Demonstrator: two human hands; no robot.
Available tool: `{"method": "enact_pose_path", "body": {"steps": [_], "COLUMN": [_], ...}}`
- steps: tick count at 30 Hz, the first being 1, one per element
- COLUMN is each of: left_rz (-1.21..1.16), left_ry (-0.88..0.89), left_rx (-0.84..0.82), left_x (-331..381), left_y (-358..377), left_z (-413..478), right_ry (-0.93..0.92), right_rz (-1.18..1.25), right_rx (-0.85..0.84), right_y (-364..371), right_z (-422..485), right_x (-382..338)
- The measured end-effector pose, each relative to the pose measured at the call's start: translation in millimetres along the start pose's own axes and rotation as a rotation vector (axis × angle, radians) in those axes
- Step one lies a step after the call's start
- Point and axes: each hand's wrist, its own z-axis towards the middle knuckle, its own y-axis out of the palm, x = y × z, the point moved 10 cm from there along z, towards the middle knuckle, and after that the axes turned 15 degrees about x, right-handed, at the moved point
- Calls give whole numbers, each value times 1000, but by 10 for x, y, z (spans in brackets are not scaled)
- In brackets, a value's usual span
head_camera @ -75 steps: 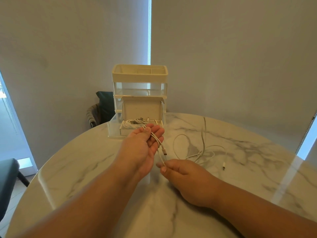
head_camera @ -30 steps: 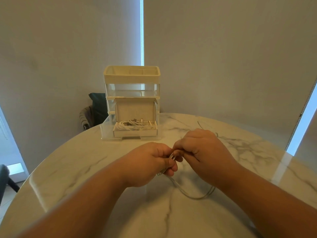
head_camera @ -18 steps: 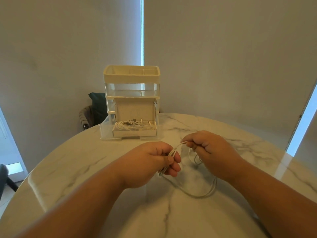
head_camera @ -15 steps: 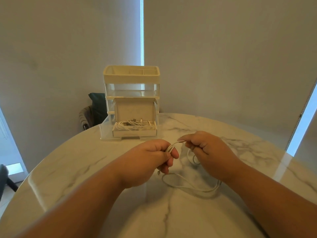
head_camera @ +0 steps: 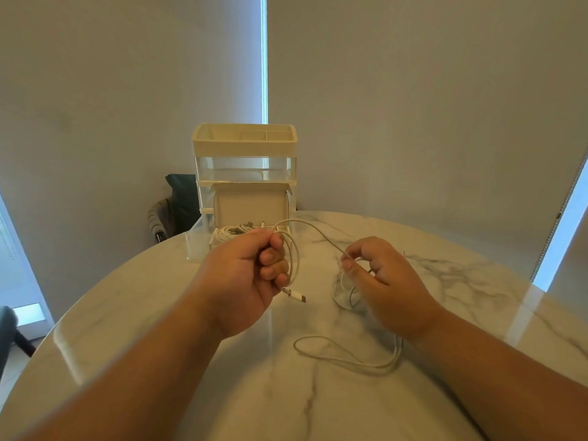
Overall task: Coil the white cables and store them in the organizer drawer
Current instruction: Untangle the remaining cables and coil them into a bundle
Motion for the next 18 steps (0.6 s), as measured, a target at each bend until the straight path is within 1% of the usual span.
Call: {"method": "enact_pose_path", "body": {"steps": [3, 5, 8, 11, 13, 18], "left_rz": [9, 17, -2, -76, -100, -129], "left_ry": [5, 1, -21, -41, -48, -24], "left_rx": [27, 25, -32, -91, -102, -55], "left_x": [-30, -46, -53, -23, -14, -23], "left_y": [-23, -18, 57, 119, 134, 123], "left_z": [28, 26, -26, -71, -79, -66], "right_ry": [-145, -166, -36, 50, 57, -135], "right_rz": [-35, -34, 65, 113, 44, -217], "right_rx": [2, 26, -11, -100, -164, -363], "right_y": [54, 74, 119, 231, 315, 503], "right_z": [-3, -11, -50, -99, -120, -245], "right_x": [-141, -166, -144, -115, -102, -287]}}
